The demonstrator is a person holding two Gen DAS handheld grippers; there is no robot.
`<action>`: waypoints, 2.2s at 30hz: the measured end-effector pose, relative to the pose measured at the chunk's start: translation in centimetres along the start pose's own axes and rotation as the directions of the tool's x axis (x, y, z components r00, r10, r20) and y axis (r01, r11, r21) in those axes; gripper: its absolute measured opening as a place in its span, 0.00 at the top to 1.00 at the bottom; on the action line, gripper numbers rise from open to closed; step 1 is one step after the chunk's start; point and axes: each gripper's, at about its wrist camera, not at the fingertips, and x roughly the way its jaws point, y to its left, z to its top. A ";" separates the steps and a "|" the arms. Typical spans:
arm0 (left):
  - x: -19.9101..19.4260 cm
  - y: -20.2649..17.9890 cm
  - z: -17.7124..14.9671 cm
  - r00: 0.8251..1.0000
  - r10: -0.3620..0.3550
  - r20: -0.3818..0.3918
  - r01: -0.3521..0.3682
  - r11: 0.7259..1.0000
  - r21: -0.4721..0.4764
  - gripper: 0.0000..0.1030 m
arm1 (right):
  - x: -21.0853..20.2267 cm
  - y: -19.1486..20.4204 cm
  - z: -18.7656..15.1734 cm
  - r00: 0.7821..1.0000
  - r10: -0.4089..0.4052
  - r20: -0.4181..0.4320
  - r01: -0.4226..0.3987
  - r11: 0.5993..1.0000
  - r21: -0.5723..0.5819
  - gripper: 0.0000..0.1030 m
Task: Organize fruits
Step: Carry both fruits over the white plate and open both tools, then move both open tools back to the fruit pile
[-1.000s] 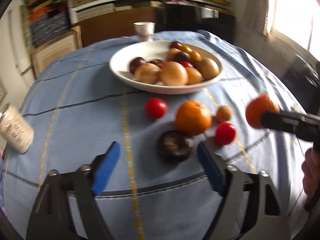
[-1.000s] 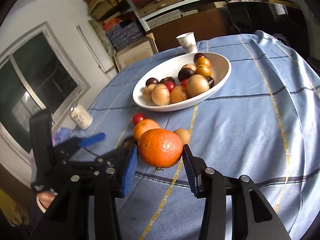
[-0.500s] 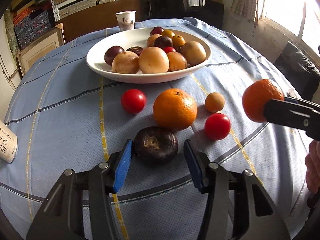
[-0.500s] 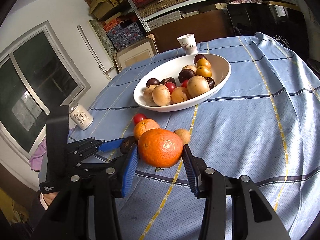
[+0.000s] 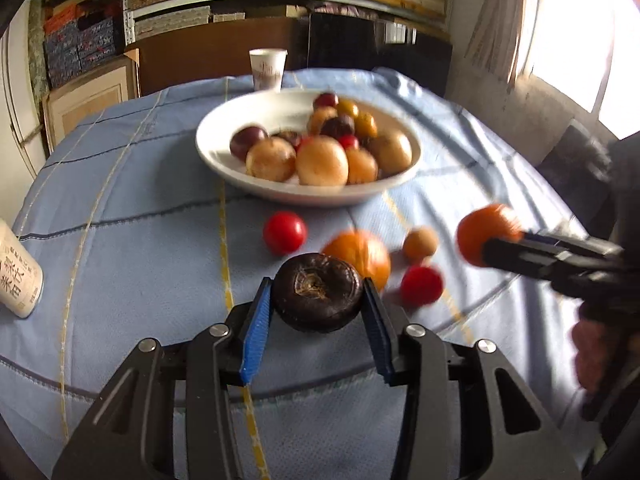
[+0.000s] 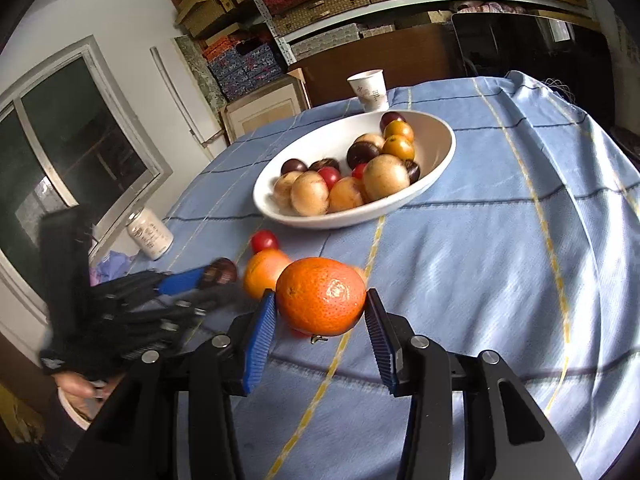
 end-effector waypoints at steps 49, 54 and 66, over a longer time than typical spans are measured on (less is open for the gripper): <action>0.4 5.6 -0.5 0.962 0.266 -0.062 -0.272 0.916 -0.293 0.04 | 3.6 -1.9 1.3 0.999 -0.045 0.000 0.045 0.998 0.042 0.46; -0.2 5.1 -0.4 0.960 0.276 -0.040 -0.276 0.920 -0.280 0.04 | 4.1 -1.9 1.3 0.999 -0.029 -0.017 0.030 0.999 0.042 0.50; -0.8 4.2 -0.3 0.963 0.268 -0.026 -0.265 0.929 -0.259 0.04 | 5.6 -2.0 1.0 0.997 0.015 -0.078 -0.011 0.999 0.047 0.51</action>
